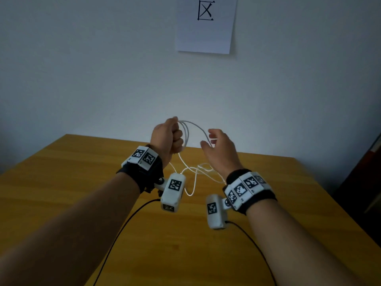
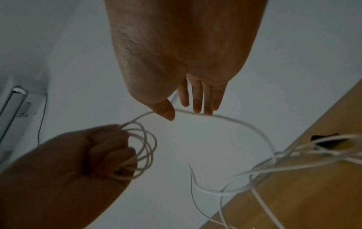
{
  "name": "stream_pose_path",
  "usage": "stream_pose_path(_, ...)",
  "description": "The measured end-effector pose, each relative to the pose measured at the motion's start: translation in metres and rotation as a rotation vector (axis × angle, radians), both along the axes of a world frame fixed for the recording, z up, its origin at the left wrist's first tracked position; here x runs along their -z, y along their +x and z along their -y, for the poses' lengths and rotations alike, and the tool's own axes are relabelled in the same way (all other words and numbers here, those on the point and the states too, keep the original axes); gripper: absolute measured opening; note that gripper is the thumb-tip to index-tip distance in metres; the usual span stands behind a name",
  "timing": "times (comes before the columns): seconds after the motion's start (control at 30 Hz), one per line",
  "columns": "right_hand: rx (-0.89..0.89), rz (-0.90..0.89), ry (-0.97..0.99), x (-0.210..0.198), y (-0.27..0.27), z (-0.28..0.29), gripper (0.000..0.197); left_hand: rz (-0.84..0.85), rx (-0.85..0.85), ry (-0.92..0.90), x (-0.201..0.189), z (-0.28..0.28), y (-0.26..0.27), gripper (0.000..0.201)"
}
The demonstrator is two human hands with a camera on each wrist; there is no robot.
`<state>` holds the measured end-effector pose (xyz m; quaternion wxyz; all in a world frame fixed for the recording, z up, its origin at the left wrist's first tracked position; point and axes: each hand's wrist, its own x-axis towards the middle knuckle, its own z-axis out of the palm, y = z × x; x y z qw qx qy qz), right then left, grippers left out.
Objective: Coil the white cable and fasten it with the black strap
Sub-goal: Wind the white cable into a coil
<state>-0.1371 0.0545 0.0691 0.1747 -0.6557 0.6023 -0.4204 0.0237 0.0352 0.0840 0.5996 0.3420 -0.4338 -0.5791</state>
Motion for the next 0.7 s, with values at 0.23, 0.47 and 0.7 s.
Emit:
stream_pose_path(0.23, -0.066, -0.157, 0.022, 0.034, 0.005, -0.001, 0.040, -0.236, 0.306, 0.029, -0.008, -0.014, -0.006, 0.044)
stream_pose_path(0.47, -0.246, -0.368, 0.109, 0.040, 0.018, -0.017, 0.023, -0.063, 0.264, -0.099, -0.012, -0.022, -0.032, 0.035)
stream_pose_path(0.7, -0.271, -0.389, 0.177, 0.026, 0.018, -0.027, 0.033, 0.704, 0.166, -0.293, 0.009, -0.018, -0.040, 0.059)
